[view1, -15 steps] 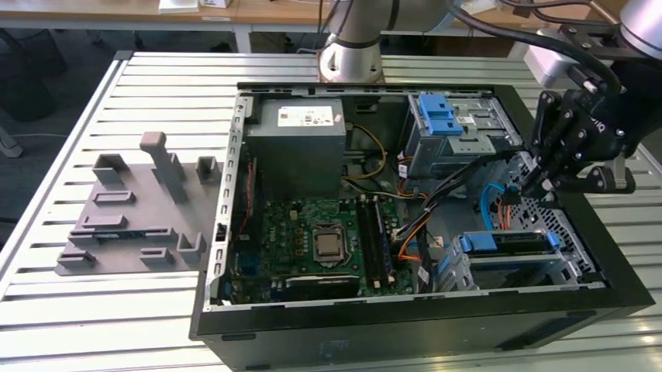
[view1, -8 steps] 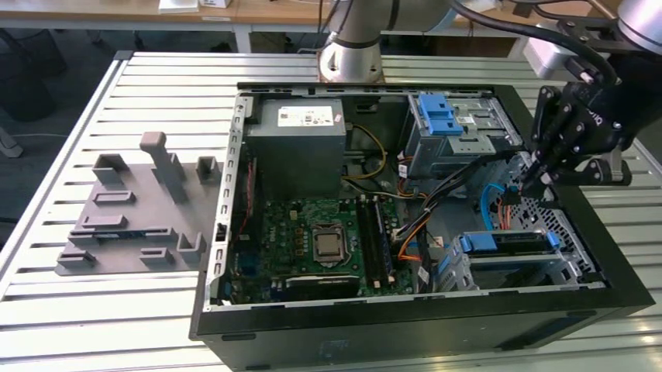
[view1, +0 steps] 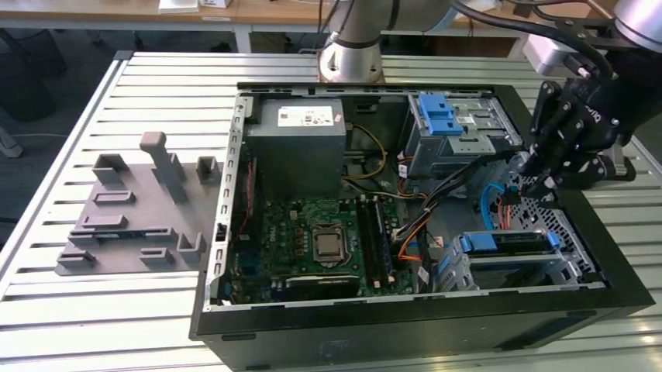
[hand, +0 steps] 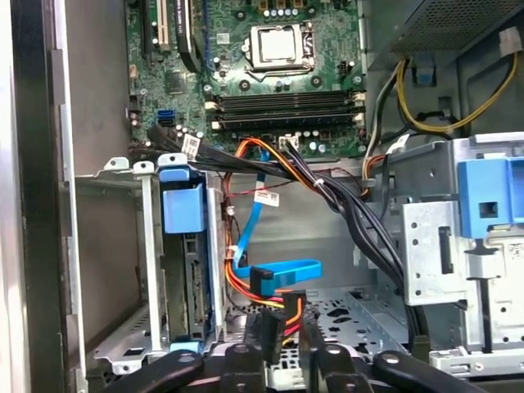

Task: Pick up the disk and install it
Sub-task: 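Insert the first disk wire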

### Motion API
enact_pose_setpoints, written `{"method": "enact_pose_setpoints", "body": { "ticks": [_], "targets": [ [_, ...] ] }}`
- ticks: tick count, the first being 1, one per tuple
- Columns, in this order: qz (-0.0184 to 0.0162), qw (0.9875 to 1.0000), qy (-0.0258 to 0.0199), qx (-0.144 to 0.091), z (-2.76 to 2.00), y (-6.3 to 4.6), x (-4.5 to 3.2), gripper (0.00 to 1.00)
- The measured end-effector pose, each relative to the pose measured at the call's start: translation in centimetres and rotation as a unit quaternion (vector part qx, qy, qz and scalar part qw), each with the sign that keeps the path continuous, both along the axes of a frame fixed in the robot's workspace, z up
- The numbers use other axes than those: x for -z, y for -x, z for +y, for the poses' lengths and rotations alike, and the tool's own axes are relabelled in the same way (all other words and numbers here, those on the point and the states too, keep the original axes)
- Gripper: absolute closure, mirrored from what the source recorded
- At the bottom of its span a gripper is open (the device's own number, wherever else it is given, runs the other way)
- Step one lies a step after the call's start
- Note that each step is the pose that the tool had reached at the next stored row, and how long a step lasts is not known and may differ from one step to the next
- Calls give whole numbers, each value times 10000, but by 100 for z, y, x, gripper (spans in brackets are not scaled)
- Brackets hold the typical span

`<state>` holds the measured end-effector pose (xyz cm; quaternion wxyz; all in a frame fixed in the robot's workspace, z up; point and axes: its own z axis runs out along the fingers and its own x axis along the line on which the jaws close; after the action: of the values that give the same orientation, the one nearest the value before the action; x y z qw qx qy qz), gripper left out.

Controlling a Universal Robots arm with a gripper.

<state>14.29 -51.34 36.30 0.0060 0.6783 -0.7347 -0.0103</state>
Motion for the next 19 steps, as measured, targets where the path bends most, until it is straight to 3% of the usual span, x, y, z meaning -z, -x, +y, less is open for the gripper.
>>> {"method": "enact_pose_setpoints", "body": {
  "ticks": [2,3,12,14,16,19],
  "targets": [
    [0,10000,66,6,5,0,18,67],
    [0,10000,89,13,13,1,28,61],
    [1,9997,187,172,59,1,97,63],
    [1,9996,204,180,61,1,109,75],
    [1,9996,208,179,61,1,109,81],
    [-1,9997,207,100,62,1,110,83]
  ]
}}
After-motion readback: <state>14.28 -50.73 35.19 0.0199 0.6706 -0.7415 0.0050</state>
